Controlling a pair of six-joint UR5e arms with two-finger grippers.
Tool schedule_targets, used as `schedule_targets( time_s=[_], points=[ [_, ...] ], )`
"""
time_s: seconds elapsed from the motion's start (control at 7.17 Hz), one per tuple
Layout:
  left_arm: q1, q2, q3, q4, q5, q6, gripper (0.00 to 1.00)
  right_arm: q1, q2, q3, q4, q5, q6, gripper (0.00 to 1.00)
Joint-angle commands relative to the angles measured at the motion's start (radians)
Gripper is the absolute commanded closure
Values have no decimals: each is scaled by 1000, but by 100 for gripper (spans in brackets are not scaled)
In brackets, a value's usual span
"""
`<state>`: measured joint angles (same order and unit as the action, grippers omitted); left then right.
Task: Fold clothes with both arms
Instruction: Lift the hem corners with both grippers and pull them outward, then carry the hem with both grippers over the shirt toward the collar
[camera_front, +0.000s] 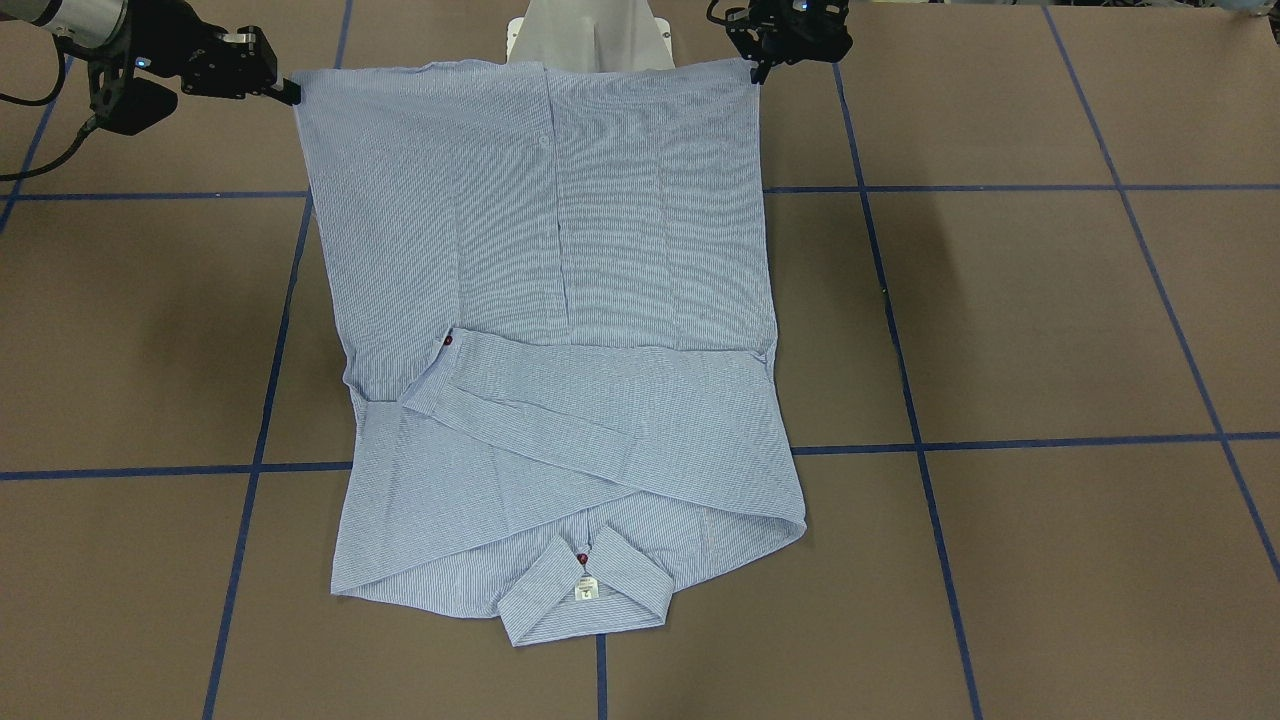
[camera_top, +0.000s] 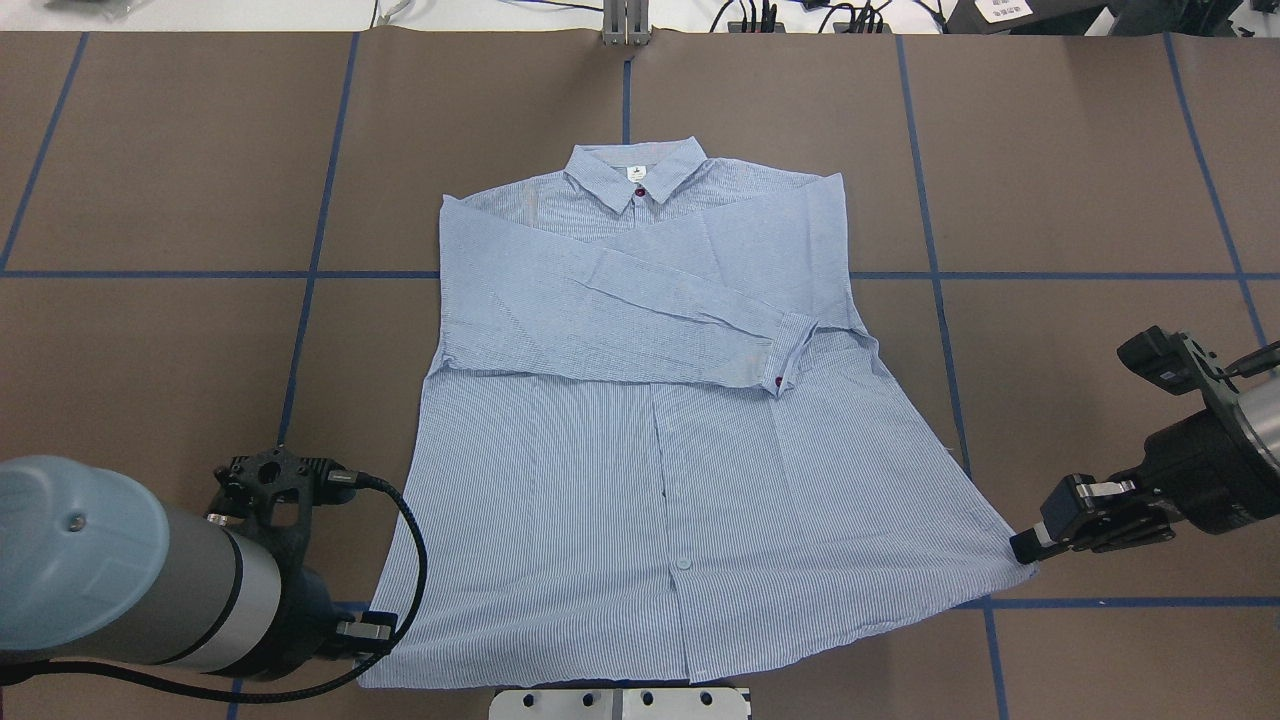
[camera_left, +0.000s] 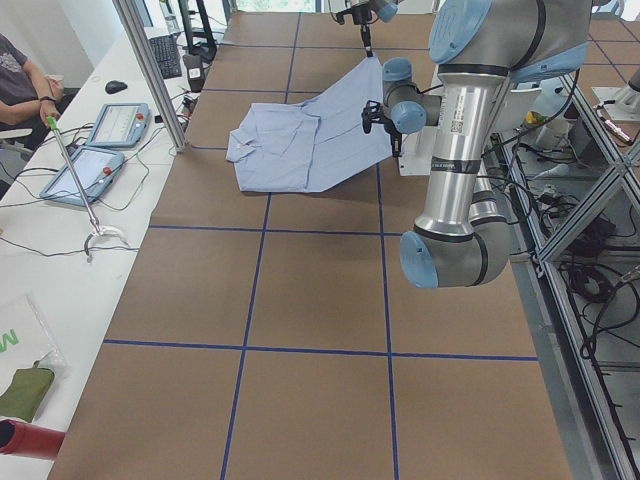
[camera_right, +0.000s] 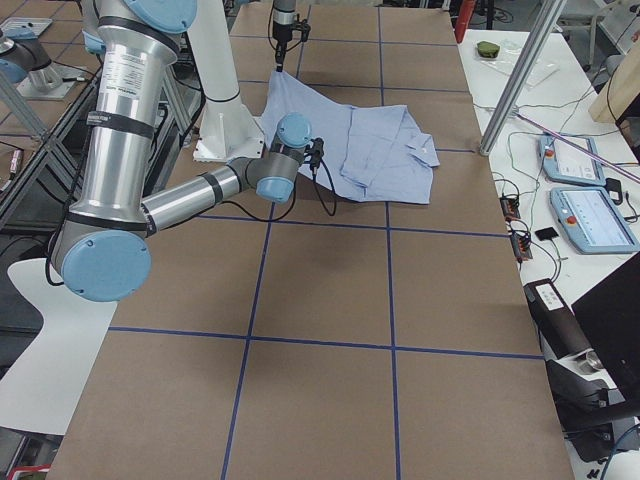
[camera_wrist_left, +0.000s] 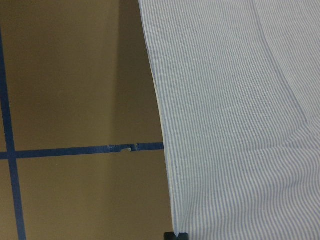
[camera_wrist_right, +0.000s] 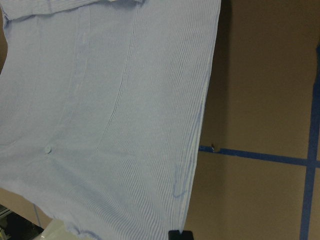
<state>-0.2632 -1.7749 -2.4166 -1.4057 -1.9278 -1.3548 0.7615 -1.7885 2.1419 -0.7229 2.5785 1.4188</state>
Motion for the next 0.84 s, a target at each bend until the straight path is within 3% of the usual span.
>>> schedule_targets(
  time_s=[0.0,0.42,0.7],
  points=[
    [22,-1,-47,2,-49,-23,100,-1,0,0,20,64,0,100],
    [32,-8,-30,2,-53,-24,100,22,14,-37,22,75,-1,100],
    [0,-21,32,-6,-43,-14,100,76,116,-118,20,71,-1,100]
  ],
)
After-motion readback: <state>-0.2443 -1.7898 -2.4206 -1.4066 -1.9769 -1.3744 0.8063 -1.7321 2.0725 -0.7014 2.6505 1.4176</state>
